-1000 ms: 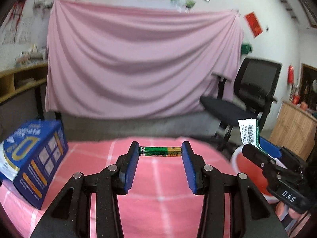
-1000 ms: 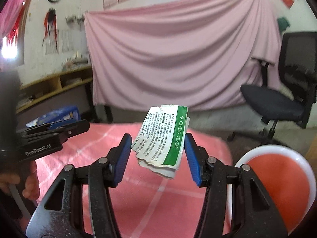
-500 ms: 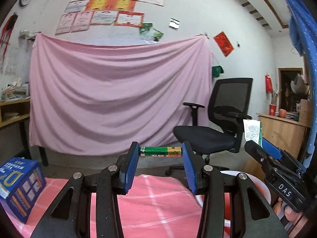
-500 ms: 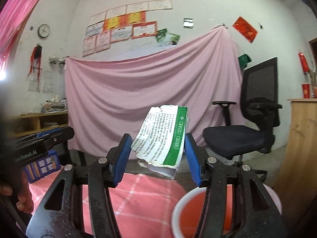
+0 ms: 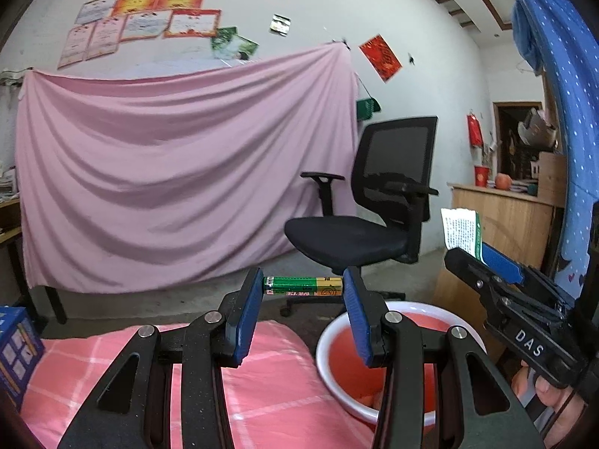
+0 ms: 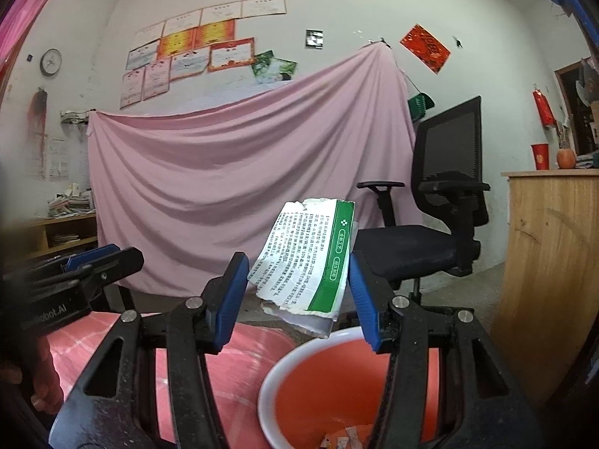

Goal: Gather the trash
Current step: 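Lift the box and battery and carry both tools over the bucket, then open both tools to drop the box and battery into the bucket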

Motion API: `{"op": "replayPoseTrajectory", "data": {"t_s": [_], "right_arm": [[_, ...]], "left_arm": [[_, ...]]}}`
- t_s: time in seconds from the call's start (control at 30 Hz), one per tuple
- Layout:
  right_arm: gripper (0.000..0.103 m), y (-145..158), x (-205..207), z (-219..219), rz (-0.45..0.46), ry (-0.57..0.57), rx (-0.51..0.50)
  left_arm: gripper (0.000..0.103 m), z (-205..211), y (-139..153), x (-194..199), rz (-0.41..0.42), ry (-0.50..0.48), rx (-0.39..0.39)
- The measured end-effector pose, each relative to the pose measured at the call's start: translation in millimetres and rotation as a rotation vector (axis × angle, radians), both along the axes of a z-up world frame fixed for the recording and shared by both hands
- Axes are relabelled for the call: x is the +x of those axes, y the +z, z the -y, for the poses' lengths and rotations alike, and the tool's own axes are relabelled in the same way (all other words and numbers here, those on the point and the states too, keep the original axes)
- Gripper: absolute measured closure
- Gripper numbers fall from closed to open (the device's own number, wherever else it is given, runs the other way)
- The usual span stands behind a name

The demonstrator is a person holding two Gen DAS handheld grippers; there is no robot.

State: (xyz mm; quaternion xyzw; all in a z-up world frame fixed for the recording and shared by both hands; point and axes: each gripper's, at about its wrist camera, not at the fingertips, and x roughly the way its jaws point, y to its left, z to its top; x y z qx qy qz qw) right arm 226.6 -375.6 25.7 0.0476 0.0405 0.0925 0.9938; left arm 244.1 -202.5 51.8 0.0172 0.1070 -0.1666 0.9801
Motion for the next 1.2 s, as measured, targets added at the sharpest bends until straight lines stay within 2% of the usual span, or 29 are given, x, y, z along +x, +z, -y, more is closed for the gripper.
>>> {"op": "replayPoseTrajectory", "data": {"t_s": [0.3,0.67,0.97,1.2], "right_arm": [[0.030,-12.2,10.5,26.3,-0.091,-0.042,0.036],[0.030,-24.0,25.8,42.7,-0.207,-0.063,0.064],[0.030,-38.5,42.9,47.6,-0.327,-0.062,0.070],[0.029,-50.4,53.6,54.6,-0.403,-0.061,0.083]], "left_arm": [[0.065,34.9,-17.3,15.3,-0.081,-0.062,0.024],[0.065,51.3,-36.2,34.7,-0.217,-0.103,0.039],[0.065,65.5,-54.3,54.5,-0.348,-0.113,0.087],[0.064,66.7,-64.9,60.7,-0.412,-0.124,0.079]]}}
